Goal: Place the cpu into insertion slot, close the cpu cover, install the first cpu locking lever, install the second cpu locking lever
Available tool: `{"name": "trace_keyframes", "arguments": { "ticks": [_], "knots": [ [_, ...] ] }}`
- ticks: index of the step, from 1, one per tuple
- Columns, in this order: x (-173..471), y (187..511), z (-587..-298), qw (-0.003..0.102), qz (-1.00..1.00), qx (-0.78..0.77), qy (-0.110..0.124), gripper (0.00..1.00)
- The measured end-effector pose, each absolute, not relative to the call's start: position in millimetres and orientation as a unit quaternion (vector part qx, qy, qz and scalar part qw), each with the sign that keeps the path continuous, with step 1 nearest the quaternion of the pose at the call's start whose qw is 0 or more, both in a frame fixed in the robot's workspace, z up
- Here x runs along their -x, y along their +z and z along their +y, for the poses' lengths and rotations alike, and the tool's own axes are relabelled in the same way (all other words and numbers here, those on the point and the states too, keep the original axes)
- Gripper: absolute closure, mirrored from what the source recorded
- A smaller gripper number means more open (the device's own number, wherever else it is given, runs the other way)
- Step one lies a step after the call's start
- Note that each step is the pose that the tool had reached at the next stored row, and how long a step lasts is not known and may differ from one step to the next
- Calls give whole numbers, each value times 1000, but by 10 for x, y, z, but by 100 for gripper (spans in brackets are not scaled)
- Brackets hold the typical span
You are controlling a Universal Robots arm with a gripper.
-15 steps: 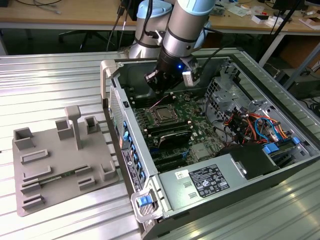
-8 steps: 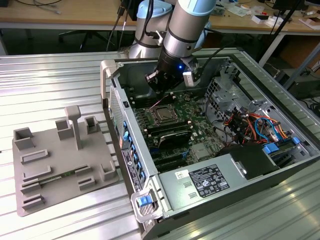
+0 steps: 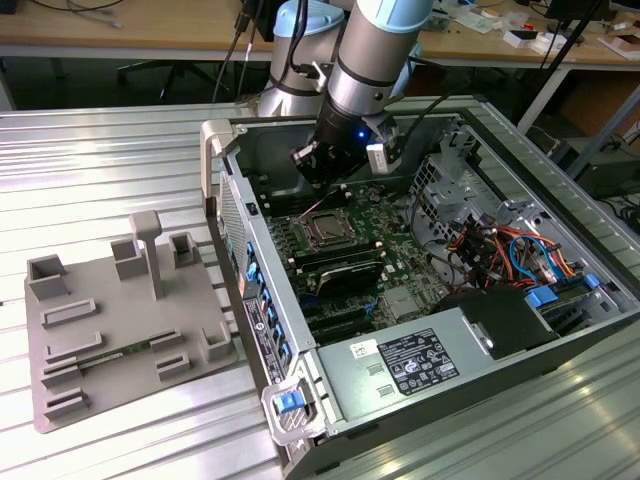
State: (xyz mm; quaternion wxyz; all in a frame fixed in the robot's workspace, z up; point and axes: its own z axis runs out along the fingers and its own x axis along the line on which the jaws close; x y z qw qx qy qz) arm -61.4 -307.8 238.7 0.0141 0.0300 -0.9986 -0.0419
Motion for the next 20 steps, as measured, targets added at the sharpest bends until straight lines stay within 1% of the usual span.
{"name": "trace_keyframes", "arguments": {
  "ticks": [20],
  "knots": [
    [570, 2238, -2997, 16, -997, -63, -37, 89]
  ]
}}
